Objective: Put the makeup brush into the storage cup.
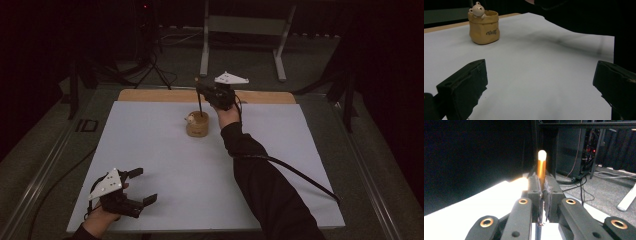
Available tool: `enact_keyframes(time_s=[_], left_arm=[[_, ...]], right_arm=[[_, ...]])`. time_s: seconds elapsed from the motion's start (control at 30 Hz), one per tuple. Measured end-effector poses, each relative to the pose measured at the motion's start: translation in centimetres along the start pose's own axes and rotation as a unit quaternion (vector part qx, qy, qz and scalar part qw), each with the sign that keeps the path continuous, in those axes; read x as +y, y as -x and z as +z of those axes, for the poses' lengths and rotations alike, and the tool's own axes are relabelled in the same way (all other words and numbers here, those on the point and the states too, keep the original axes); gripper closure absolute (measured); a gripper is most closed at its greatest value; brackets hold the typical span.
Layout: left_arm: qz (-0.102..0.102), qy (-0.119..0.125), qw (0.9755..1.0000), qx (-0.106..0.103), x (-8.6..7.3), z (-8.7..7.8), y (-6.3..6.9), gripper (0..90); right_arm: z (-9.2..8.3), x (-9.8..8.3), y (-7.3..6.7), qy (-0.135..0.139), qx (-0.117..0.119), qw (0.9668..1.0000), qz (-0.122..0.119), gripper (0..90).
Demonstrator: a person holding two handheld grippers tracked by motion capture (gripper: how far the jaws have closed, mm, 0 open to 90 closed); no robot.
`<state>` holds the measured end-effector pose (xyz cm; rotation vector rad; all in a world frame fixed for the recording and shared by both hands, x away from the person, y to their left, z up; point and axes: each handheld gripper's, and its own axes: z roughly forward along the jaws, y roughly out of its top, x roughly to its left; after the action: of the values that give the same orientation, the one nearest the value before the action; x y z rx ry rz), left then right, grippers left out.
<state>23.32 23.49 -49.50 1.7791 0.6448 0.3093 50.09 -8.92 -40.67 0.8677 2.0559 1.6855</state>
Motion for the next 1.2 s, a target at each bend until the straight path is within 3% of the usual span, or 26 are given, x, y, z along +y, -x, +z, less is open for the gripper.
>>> enact_keyframes(time_s=[0.4,0.57,0.83,1.0,1.2], left_arm=[[0.003,0.002,1.0000,0.003,0.1,0.1,0.1,0.6],[0.002,0.002,1.0000,0.002,0.1,0.0,0.0,0.6],[-0.001,0.002,1.0000,0.001,0.1,0.0,0.0,0.6],[-0.002,0.002,1.0000,0.001,0.1,0.0,0.0,0.6],[-0.003,0.002,1.0000,0.001,0.0,0.0,0.0,0.6]], right_arm=[[0.7,-2.1,0.0,-0.028,-0.005,0.9995,0.012,84.5],[1.1,-2.6,0.0,-0.042,0.003,0.9986,0.031,84.5],[1.2,-3.0,0.0,-0.051,-0.022,0.9978,0.035,84.4],[1.8,-3.4,-0.1,-0.084,-0.009,0.9953,0.047,84.4],[2.1,-3.9,-0.3,-0.104,-0.024,0.9931,0.048,84.3]])
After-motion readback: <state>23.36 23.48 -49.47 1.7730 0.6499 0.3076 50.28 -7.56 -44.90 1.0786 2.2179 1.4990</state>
